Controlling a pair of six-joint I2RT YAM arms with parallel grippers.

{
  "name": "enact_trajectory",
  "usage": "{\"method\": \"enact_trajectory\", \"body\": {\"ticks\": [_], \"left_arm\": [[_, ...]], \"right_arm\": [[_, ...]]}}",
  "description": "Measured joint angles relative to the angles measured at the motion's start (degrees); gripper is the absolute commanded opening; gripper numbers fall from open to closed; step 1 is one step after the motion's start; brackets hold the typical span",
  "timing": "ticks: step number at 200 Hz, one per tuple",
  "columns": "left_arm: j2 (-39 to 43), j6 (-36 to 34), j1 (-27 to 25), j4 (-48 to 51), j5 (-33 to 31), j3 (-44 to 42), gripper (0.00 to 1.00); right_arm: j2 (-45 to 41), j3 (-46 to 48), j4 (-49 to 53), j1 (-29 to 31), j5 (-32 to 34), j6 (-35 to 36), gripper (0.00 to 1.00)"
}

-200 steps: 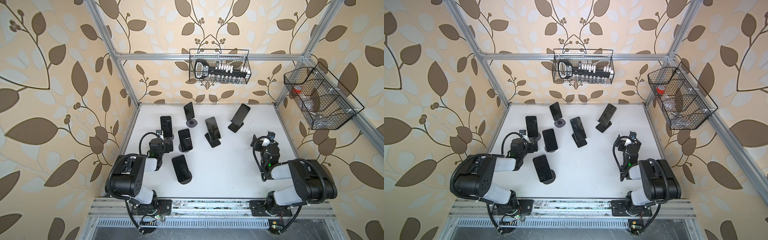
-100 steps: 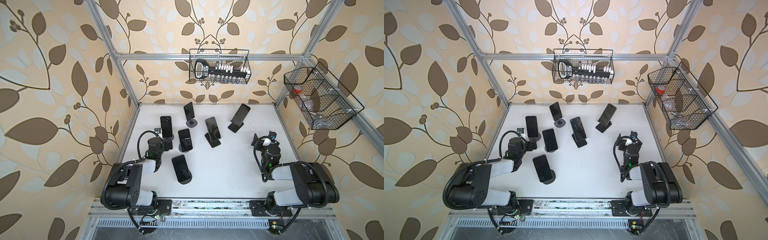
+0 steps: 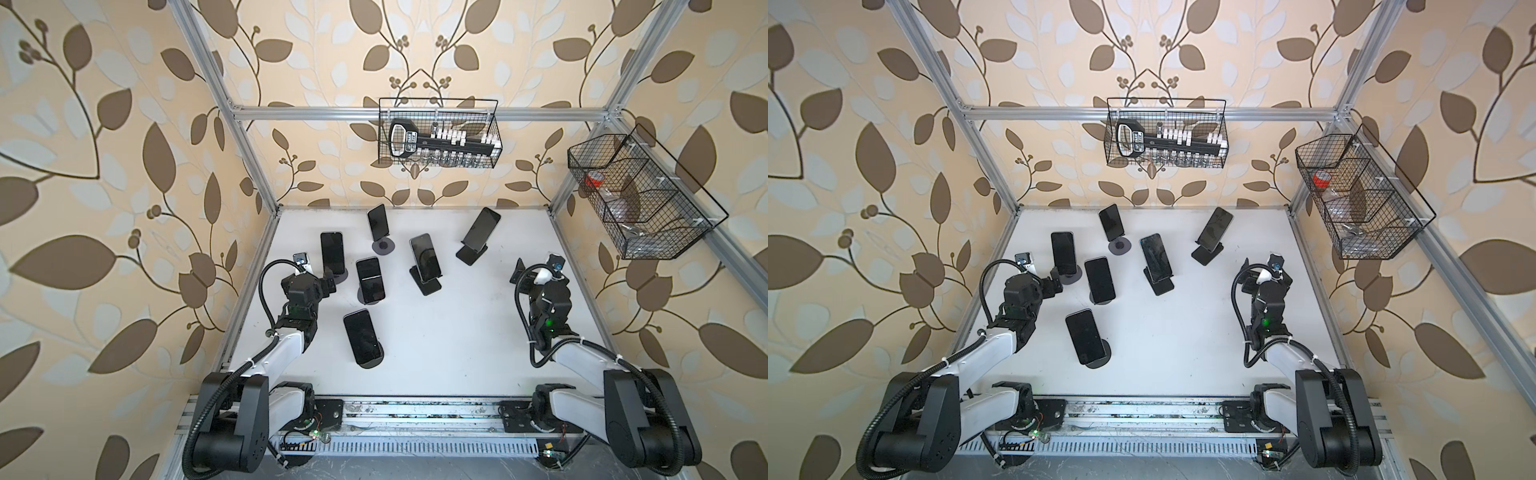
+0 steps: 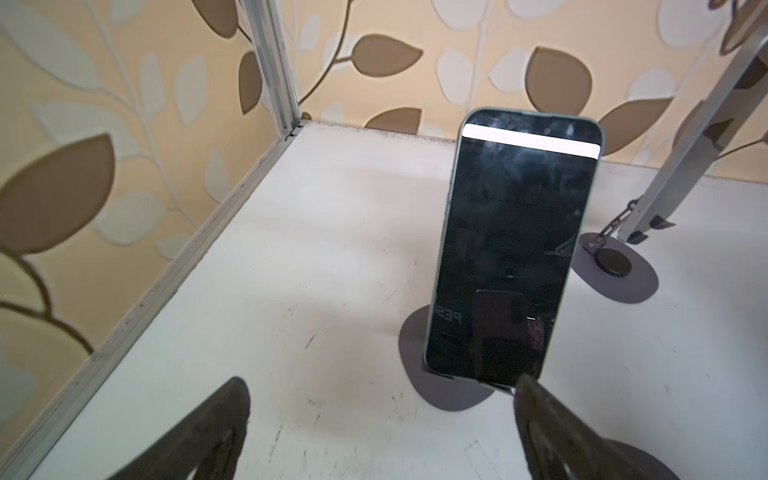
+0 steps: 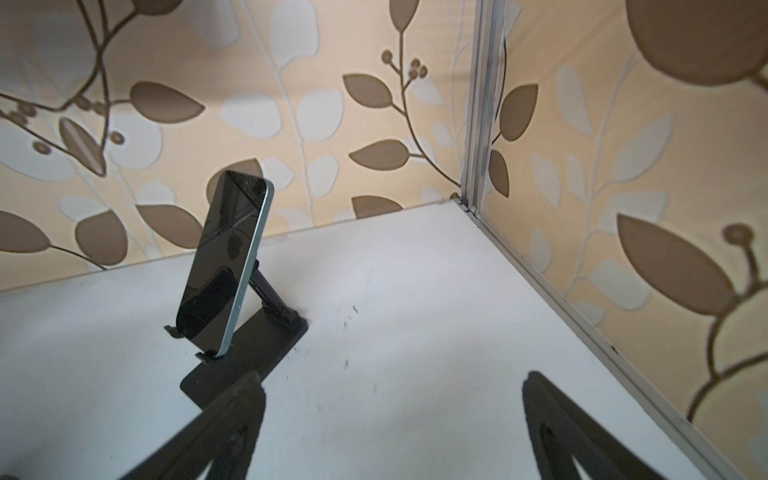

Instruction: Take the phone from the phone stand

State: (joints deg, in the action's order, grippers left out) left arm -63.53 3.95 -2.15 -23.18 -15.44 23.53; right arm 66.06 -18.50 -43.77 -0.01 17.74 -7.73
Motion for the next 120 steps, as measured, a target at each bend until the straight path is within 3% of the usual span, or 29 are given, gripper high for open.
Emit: {"method": "enact_trajectory", "body": {"ticks": [70,120], "left_arm": [[7.3,0.2,0.0,15.0,0.7,15.6,0.99],[7.1,-3.0,0.0,23.3,14.9,25.1,0.99]], "right_arm": [[-1.9,-14.4,16.2,0.2,-9.8,-7.4,0.96],[-1.9,-22.7,25.4,5.4,-17.6,-9.6,0.94]]}}
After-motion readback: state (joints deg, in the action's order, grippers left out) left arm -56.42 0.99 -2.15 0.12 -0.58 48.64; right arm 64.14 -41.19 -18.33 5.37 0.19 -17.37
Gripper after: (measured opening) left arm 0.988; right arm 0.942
